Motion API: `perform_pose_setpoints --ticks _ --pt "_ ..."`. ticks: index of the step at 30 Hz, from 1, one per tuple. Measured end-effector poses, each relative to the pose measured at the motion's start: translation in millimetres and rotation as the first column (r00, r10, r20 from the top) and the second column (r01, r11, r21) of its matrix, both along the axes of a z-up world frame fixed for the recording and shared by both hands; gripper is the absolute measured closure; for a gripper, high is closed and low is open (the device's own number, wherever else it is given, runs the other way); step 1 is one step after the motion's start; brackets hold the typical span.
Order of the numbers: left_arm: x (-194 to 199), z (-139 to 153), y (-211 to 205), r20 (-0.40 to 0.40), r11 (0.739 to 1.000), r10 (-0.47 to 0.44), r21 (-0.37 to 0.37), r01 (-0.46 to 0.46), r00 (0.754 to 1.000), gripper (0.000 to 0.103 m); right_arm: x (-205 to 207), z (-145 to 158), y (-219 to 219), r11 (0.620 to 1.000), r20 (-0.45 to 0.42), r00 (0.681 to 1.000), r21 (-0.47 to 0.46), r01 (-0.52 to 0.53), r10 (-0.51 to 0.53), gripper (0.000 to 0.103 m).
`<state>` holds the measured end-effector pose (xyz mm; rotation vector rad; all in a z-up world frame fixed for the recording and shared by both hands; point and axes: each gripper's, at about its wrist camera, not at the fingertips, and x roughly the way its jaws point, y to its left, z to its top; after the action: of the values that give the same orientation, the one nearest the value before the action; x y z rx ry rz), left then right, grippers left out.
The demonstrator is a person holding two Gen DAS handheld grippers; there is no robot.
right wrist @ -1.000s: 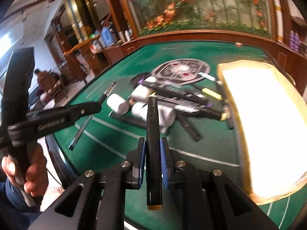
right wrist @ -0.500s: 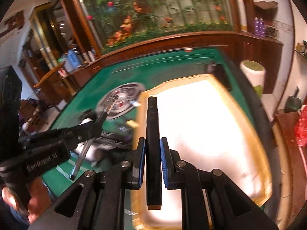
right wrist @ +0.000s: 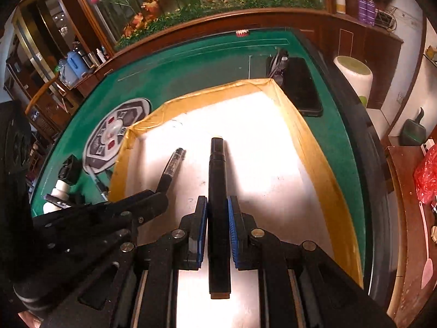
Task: Organize rigid objects
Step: 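Carry the pen and marker into the yellow-rimmed tray and open both tools, then grasp another black marker with each tool from the pile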
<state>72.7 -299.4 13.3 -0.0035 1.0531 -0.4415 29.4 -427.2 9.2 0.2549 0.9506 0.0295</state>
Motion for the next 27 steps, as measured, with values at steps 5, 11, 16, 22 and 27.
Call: perform_pose_setpoints --ticks 5,11,16,22,27 --pt "0 -3 -2 0.012 1.000 -0.010 0.002 0.010 1.000 0.094 2 -3 -3 1.000 0.007 1.000 0.005 0.017 -0.017 0.087" --pt "-6 6 10 -0.003 0.999 -0.044 -0.027 0.044 0.999 0.078 -19 16 2 0.998 0.068 0.996 -0.017 0.057 -0.056 0.075" --pt "-40 30 38 0.079 0.996 -0.073 -0.053 0.078 0.994 0.065 -56 44 16 0.997 0.194 0.978 0.020 0.075 -0.078 0.074" --pt "-75 43 106 0.119 0.991 -0.079 -0.098 0.091 0.990 0.058 -84 53 63 0.997 0.230 0.973 0.073 -0.041 0.023 0.071" --pt "-90 38 182 0.165 0.996 -0.026 -0.076 0.039 0.986 0.056 -82 37 119 0.970 0.178 0.966 0.121 -0.213 0.189 0.071"
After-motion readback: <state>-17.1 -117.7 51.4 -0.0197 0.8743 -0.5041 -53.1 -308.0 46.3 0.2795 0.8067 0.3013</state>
